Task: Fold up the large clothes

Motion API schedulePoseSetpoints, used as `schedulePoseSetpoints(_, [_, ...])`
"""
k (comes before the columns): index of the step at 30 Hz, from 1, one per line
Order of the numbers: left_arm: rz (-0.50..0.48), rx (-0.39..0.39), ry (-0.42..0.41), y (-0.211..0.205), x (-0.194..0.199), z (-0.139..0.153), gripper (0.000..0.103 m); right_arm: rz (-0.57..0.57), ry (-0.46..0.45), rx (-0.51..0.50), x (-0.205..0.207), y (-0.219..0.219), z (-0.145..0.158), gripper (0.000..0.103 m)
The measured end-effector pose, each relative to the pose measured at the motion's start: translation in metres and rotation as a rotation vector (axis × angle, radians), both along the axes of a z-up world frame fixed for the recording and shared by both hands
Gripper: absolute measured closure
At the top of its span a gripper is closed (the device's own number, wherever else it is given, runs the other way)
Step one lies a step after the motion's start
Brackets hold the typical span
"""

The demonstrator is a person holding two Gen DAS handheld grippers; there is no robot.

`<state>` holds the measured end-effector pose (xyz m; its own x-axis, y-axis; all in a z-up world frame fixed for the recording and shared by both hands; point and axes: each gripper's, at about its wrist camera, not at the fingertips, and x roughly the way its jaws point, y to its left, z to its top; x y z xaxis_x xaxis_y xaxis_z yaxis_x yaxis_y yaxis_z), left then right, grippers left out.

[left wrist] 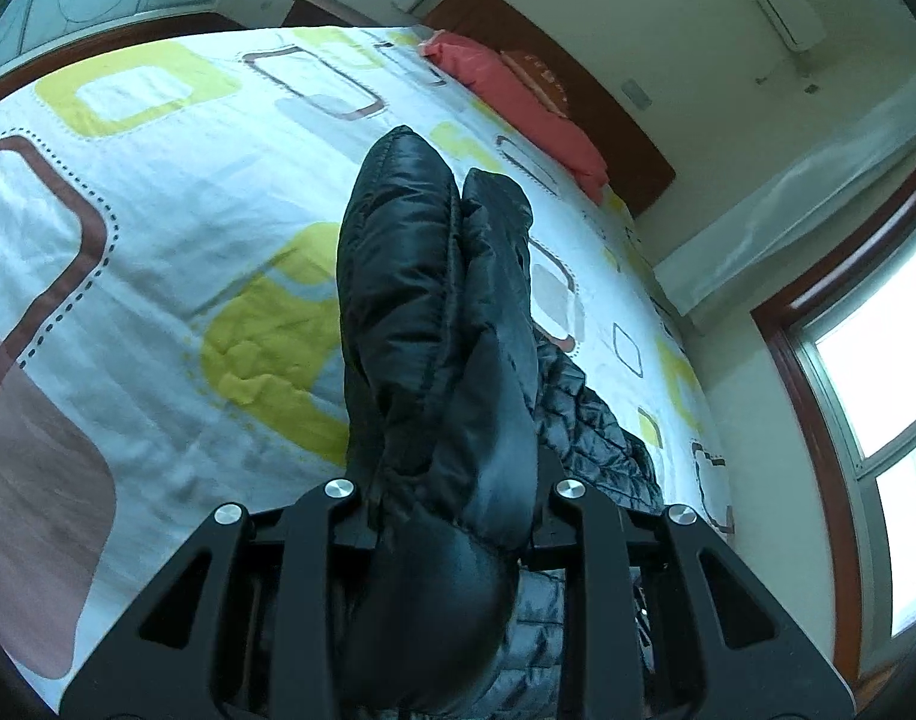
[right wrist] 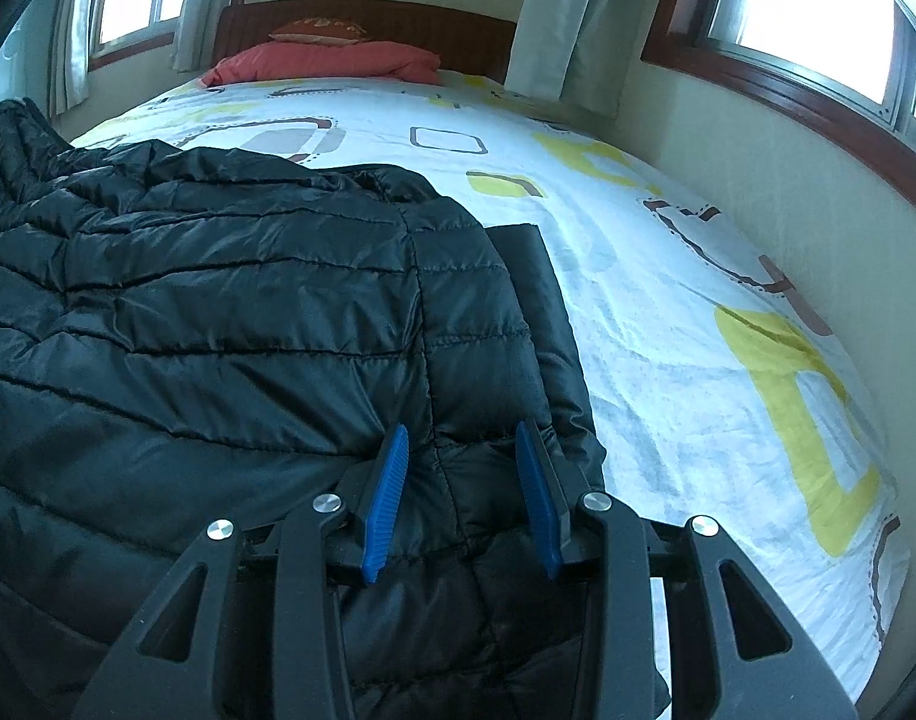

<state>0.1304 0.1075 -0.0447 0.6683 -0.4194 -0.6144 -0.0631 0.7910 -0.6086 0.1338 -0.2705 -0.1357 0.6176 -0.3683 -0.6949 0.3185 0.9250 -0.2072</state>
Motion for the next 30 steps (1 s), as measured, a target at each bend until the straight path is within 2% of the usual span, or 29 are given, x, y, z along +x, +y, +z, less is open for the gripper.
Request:
schedulePoseSetpoints(12, [-0.05, 0.09, -0.032, -0.03, 0.002, 0.013, 0.076, -0.002, -0.006, 0.007, -0.002, -0.001, -0.001, 0.065])
schedulePoseSetpoints(21, [-0.145, 0.231, -0.083, -0.078, -0.005, 0.021, 0.076, -0.004, -0.011, 0.015, -0.002, 0.001, -0.002, 0.065])
schedulePoseSetpoints(30, [-0.233, 0.337, -0.118, -0.126, -0.011, 0.02, 0.076, -0.01, -0.018, 0.031, -0.002, 0.004, -0.002, 0.065])
